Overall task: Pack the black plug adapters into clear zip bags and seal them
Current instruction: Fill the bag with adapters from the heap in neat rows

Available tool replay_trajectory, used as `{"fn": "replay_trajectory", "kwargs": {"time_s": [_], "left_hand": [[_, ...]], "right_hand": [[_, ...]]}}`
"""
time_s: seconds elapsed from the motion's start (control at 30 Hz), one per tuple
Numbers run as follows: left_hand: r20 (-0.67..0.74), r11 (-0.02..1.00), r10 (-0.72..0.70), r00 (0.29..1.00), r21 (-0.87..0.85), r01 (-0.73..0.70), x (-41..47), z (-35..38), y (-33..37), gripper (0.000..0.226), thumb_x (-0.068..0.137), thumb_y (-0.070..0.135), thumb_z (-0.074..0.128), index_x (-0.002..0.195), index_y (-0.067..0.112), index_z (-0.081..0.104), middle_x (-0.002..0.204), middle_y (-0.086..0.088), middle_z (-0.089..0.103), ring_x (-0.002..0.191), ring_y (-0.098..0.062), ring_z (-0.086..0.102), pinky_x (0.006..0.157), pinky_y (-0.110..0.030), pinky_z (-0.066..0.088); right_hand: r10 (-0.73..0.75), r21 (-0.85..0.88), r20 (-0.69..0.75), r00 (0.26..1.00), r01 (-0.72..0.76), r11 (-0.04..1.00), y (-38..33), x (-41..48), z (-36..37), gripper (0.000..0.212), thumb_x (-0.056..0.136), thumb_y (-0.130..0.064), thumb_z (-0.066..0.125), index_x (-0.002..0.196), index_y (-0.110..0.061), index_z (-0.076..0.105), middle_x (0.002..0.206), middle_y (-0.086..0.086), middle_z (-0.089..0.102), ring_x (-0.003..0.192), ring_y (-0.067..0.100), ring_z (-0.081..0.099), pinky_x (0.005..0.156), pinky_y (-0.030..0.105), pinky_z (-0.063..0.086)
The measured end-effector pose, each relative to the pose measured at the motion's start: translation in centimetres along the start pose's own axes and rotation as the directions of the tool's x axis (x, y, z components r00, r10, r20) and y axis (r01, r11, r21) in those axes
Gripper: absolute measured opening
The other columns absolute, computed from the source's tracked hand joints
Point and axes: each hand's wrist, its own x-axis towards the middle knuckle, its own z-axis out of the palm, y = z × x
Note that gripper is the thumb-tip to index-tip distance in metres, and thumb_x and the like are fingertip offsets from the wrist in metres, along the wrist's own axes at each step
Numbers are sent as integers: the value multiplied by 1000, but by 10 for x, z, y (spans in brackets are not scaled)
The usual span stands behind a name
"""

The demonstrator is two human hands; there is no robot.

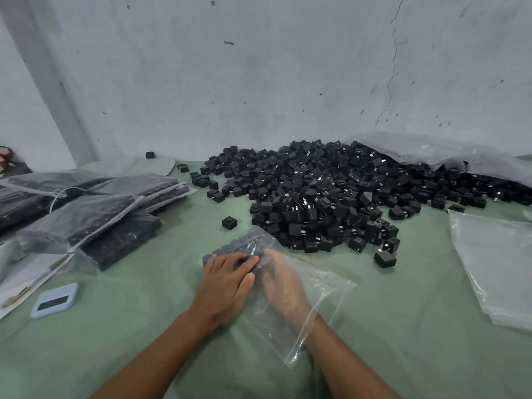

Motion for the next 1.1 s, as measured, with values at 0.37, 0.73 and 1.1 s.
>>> {"fn": "replay_trajectory", "kwargs": {"time_s": [0.37, 0.73, 1.1], "left_hand": [[102, 1000, 22, 995, 9, -24, 2, -2, 1, 52, 103, 43, 15, 151, 40, 36, 155, 24, 33, 144, -4, 23, 121, -42, -2], [95, 1000, 15, 995, 9, -16, 1, 1, -2, 54, 101, 46, 13, 149, 42, 37, 154, 26, 33, 145, -3, 23, 121, -42, -3], [42, 999, 25, 999, 22, -26, 2, 6, -8, 62, 97, 53, 6, 147, 42, 41, 152, 25, 38, 143, -5, 29, 121, -43, 2]], "right_hand": [[13, -10, -8, 1000, -13, 1000, 1, 0, -1, 41, 100, -12, 48, 140, -12, 45, 119, 16, 64, 107, 34, 62, 92, 41, 49], [0, -1, 102, 995, 1, 1000, -16, -15, -18, 44, 102, -7, 47, 145, -5, 38, 125, 17, 62, 113, 29, 62, 95, 36, 48], [1, -60, -28, 1000, -3, 998, 51, -85, -151, 44, 85, 5, 54, 76, -33, 73, 76, -6, 71, 69, 21, 65, 68, 35, 54]]}}
